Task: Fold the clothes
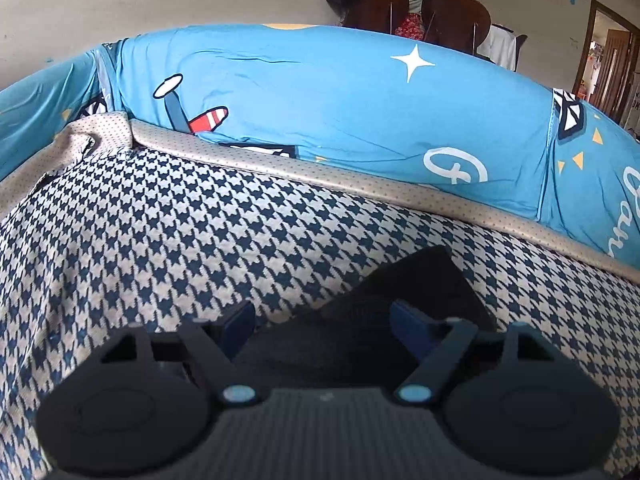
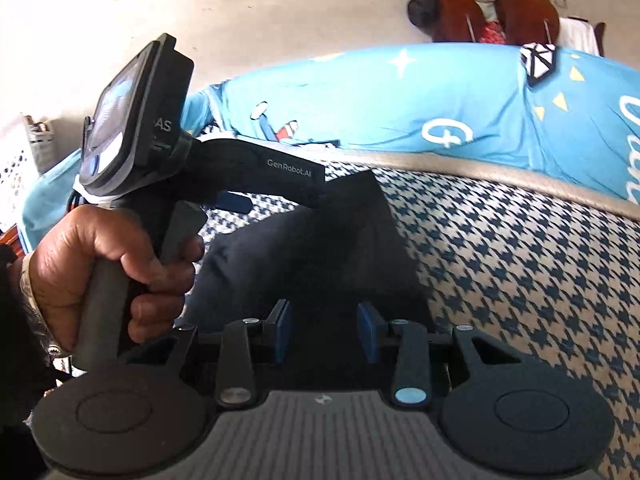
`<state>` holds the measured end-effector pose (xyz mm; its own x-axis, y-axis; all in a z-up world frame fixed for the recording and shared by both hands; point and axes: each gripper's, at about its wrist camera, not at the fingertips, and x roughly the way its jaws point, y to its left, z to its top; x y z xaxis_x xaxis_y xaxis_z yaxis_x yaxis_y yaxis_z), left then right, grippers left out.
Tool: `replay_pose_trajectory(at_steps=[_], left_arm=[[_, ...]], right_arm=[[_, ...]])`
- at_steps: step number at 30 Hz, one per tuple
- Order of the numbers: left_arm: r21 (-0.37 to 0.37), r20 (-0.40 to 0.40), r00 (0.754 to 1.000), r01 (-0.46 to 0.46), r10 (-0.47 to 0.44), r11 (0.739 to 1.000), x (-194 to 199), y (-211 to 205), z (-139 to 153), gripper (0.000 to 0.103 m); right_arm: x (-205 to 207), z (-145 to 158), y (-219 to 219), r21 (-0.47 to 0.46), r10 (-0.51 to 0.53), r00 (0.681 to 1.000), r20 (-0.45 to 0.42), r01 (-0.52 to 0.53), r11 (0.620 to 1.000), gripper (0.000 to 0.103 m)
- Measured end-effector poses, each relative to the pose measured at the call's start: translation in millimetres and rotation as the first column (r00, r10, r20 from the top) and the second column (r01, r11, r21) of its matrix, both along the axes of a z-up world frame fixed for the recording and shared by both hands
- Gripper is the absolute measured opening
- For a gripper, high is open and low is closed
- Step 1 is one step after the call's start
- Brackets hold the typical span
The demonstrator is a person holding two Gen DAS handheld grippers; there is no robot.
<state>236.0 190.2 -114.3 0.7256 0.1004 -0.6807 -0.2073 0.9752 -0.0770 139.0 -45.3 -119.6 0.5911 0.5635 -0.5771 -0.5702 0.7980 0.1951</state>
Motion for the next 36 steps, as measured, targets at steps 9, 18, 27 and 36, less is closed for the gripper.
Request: replay_pose_trajectory(at_steps=[9,18,27,36], left_arm=[[0.015,-0.052,0.998,-0.033,0.034,0.999,18,1,-21,0.085],[0.035,-0.069,0.996,-0.06,0.062,0.998,25,0,-30,0.086],[0.018,-0.031,0.998,-0.047,0.048,0.999,13,-1,-1,0.084],[-0.067,-0.071,0.996,0.049,-0.054,0.997,-15,-9,7,0.087]], right_arm=[[12,-12,-6,0.043,-0.035,0.996,-0.088,0.039,0.998,0.038],[16,-19,-4,0.04,-0.039,0.992,-0.118,0.044,0.998,0.038],[16,-17,-7,0.054,-0.047,0.991,-0.127,0.054,0.997,0.039],[15,-16,-8,0.059,-0.046,0.989,-0.142,0.055,0.997,0.045]])
